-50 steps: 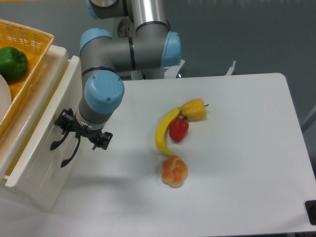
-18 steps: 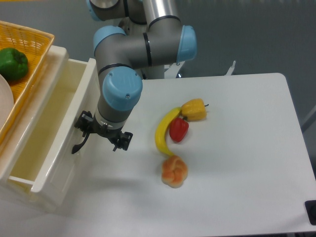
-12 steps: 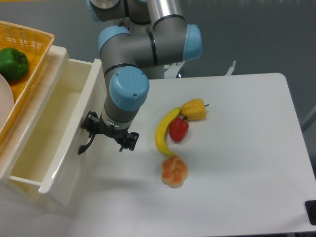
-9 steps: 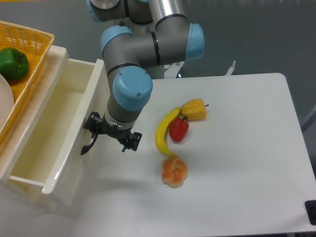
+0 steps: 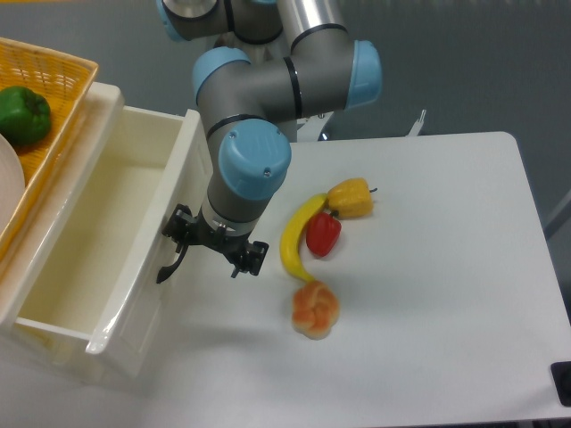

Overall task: Slide the top white drawer open
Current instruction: 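Pull the handle outward, sliding the upper drawer open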

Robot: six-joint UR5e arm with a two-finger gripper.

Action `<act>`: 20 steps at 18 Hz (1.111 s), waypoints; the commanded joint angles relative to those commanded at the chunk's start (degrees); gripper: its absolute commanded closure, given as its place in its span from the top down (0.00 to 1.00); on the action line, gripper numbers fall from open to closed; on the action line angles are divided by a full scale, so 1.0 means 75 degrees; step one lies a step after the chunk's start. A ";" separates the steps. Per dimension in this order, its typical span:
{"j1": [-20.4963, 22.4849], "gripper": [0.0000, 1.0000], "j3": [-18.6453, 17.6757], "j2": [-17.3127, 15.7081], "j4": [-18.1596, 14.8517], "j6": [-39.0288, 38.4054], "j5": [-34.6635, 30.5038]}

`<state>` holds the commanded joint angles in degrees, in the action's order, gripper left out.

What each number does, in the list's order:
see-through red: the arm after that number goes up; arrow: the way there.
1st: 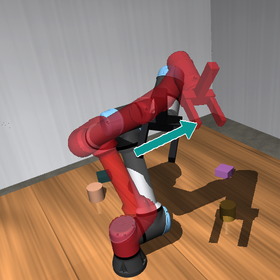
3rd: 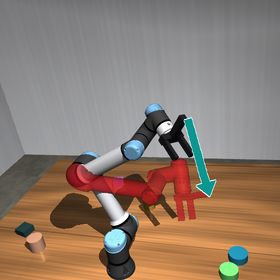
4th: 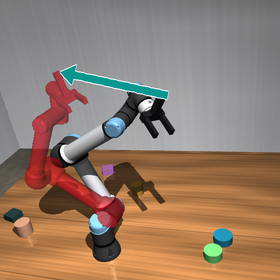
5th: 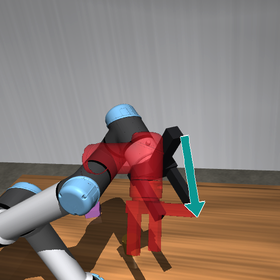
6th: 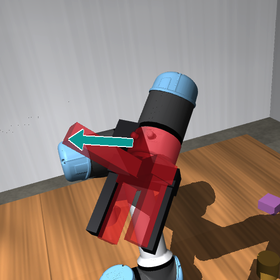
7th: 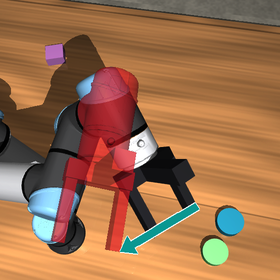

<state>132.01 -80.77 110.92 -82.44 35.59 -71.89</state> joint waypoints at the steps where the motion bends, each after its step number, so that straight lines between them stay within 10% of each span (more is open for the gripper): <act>1: 0.0035 1.00 0.0000 0.0000 0.0000 0.0012 0.0000; 20: 0.0317 1.00 0.0117 0.0105 -0.0012 0.0328 -0.0070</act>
<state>134.38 -79.89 111.71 -82.53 38.05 -72.42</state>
